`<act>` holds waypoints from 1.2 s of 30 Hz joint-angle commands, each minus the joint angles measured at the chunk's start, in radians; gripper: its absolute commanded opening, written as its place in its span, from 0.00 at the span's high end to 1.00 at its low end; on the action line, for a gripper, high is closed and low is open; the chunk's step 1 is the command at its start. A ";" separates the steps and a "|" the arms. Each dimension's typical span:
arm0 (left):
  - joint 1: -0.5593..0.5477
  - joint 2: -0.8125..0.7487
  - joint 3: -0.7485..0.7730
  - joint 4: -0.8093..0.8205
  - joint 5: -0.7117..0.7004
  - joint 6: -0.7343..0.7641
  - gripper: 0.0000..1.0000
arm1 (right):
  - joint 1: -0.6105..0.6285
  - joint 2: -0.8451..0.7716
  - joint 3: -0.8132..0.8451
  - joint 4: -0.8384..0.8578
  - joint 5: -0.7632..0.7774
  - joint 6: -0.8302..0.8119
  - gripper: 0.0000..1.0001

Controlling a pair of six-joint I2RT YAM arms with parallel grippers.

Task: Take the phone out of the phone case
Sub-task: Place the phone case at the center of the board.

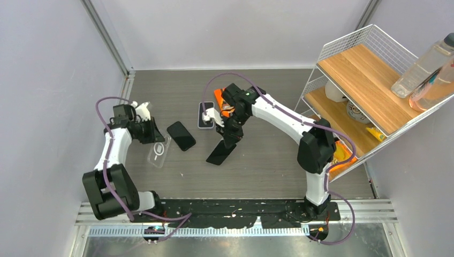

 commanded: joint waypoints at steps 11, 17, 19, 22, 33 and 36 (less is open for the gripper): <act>0.044 0.118 -0.039 0.066 -0.076 -0.037 0.78 | -0.019 0.208 0.072 -0.462 0.105 -0.352 0.95; 0.062 0.153 -0.063 0.111 -0.091 -0.061 0.64 | -0.039 0.300 0.105 -0.413 0.130 -0.278 0.92; 0.066 0.164 -0.062 0.116 -0.092 -0.085 0.61 | -0.051 0.322 0.121 -0.378 0.139 -0.239 0.88; 0.071 0.167 -0.061 0.119 -0.096 -0.095 0.59 | -0.064 0.350 0.142 -0.320 0.163 -0.169 0.84; 0.096 0.146 -0.070 0.075 -0.128 -0.083 0.51 | -0.067 0.458 0.244 -0.205 0.262 -0.016 0.66; 0.096 0.143 -0.060 0.060 -0.132 -0.077 0.46 | -0.066 0.470 0.271 -0.178 0.297 0.013 0.64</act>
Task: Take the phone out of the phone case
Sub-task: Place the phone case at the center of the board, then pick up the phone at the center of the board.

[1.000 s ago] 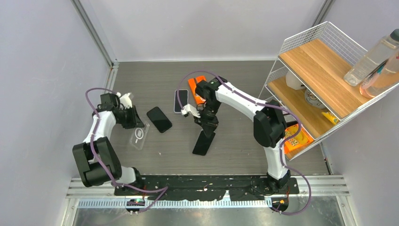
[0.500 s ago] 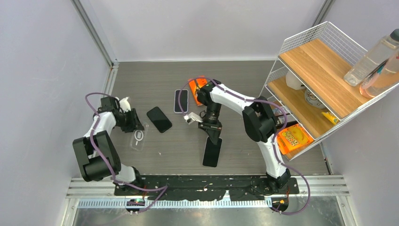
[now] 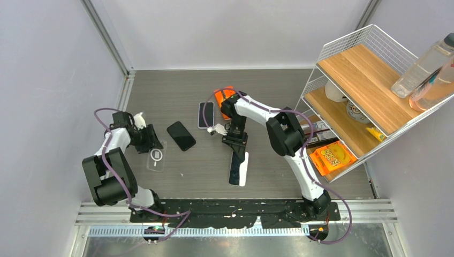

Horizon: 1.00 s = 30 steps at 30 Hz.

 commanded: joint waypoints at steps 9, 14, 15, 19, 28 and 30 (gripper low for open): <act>0.010 -0.079 0.024 0.005 -0.045 0.046 0.14 | 0.000 -0.019 0.095 0.310 0.210 0.139 0.42; 0.010 -0.146 0.067 0.019 -0.059 0.057 0.00 | 0.002 -0.080 0.087 0.401 0.235 0.223 0.07; 0.009 -0.163 0.079 0.022 -0.053 0.056 0.00 | 0.003 -0.100 0.084 0.417 0.239 0.252 0.01; -0.047 -0.222 0.119 0.044 -0.065 0.046 0.01 | 0.003 -0.178 0.033 0.547 0.283 0.354 0.04; -0.320 -0.164 0.234 0.106 -0.138 -0.111 0.00 | 0.002 -0.394 -0.103 0.750 0.516 0.524 0.05; -0.400 -0.079 0.315 0.077 -0.158 -0.115 0.01 | 0.002 -0.436 -0.143 0.771 0.535 0.540 0.05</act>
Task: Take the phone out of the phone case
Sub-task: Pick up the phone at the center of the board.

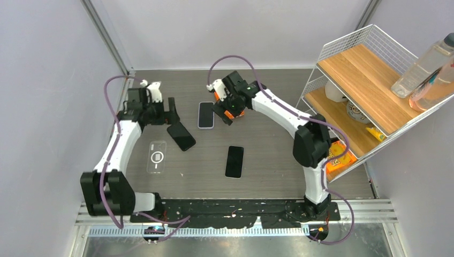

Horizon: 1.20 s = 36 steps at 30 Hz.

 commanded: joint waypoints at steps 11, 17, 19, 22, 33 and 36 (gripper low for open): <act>-0.353 0.524 0.448 -0.104 -0.223 -0.235 0.00 | -0.088 -0.271 -0.200 0.143 0.038 0.140 0.05; -0.397 0.657 0.540 -0.144 -0.260 -0.264 0.01 | -0.150 -0.337 -0.251 0.162 -0.016 0.162 0.05; -0.402 0.688 0.567 -0.163 -0.258 -0.269 0.00 | -0.154 -0.354 -0.275 0.176 -0.022 0.163 0.05; -0.412 0.725 0.596 -0.182 -0.248 -0.291 0.00 | -0.157 -0.369 -0.297 0.190 -0.031 0.166 0.05; -0.448 0.810 0.634 -0.228 -0.249 -0.336 0.00 | -0.162 -0.404 -0.335 0.212 -0.078 0.178 0.04; -0.459 0.820 0.629 -0.226 -0.250 -0.342 0.01 | -0.168 -0.407 -0.349 0.217 -0.094 0.185 0.04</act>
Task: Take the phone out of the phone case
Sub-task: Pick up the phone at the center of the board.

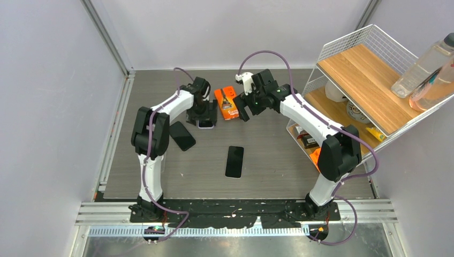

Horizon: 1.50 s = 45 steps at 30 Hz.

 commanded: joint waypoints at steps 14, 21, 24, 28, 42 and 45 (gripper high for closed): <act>-0.037 0.085 0.123 -0.060 -0.083 -0.053 0.08 | -0.020 -0.085 -0.032 0.069 -0.141 0.055 0.04; -0.062 0.096 0.146 -0.075 -0.162 -0.053 0.30 | -0.031 -0.117 -0.042 0.075 -0.181 0.074 0.05; -0.064 0.096 0.146 -0.074 -0.168 -0.044 0.45 | -0.035 -0.138 -0.055 0.083 -0.200 0.080 0.04; -0.065 0.050 0.060 -0.031 -0.117 -0.014 0.62 | -0.040 -0.157 -0.073 0.094 -0.202 0.080 0.05; -0.133 -0.345 -0.448 0.076 0.063 0.109 0.40 | -0.046 -0.169 -0.111 0.114 -0.174 0.054 0.05; -0.139 -0.354 -0.426 0.068 0.069 0.117 0.23 | -0.045 -0.168 -0.112 0.113 -0.164 0.047 0.05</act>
